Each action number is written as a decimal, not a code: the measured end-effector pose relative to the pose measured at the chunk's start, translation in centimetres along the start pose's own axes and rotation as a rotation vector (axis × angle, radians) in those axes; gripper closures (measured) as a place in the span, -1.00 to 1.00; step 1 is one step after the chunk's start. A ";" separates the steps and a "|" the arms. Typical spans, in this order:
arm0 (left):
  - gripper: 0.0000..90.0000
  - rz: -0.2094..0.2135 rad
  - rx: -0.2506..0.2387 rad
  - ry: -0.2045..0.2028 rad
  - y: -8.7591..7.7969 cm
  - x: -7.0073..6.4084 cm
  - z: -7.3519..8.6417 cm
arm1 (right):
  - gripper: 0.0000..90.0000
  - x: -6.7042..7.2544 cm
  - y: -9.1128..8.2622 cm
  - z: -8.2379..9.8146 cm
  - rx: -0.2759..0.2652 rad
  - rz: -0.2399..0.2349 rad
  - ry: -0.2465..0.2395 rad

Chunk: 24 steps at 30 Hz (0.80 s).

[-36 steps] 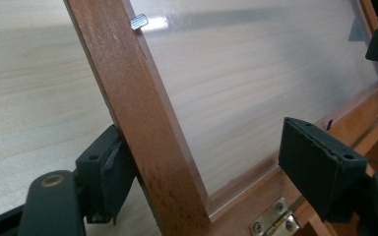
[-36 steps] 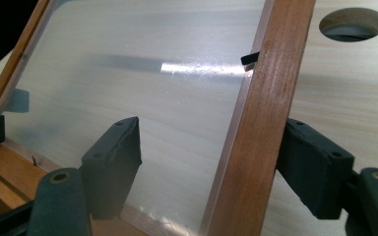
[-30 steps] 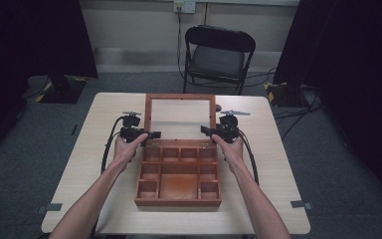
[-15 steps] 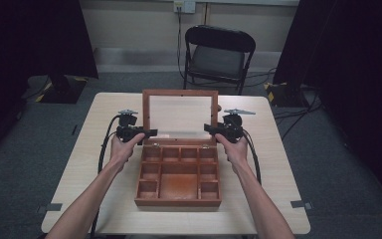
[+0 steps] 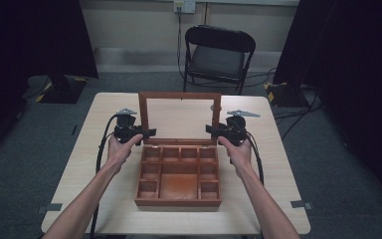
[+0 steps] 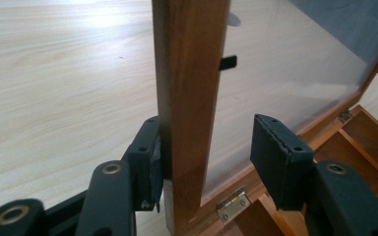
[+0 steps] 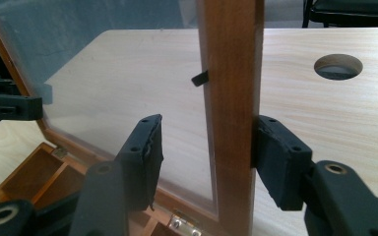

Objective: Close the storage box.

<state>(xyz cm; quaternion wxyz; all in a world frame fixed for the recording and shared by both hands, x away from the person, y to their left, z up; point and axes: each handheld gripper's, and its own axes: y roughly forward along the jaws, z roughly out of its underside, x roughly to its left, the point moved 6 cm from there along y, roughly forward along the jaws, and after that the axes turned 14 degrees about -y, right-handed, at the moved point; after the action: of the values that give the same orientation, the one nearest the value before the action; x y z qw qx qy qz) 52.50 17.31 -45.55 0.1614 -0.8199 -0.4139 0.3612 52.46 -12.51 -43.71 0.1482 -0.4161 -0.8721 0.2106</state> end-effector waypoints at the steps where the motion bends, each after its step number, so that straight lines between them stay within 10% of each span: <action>1: 0.07 0.006 0.000 0.004 -0.1 -0.1 0.0 | 0.04 0.0 -0.2 0.0 -0.001 -0.007 -0.001; 24: 0.05 0.043 -0.061 0.055 -2.6 -1.1 0.1 | 0.13 0.7 -1.9 0.5 -0.019 -0.041 -0.029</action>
<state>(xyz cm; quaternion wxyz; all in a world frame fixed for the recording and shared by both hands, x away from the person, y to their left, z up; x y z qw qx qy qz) 50.58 18.01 -43.67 0.1401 -0.8427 -0.4024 0.3289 50.52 -13.12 -43.16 0.1359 -0.3966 -0.8844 0.2051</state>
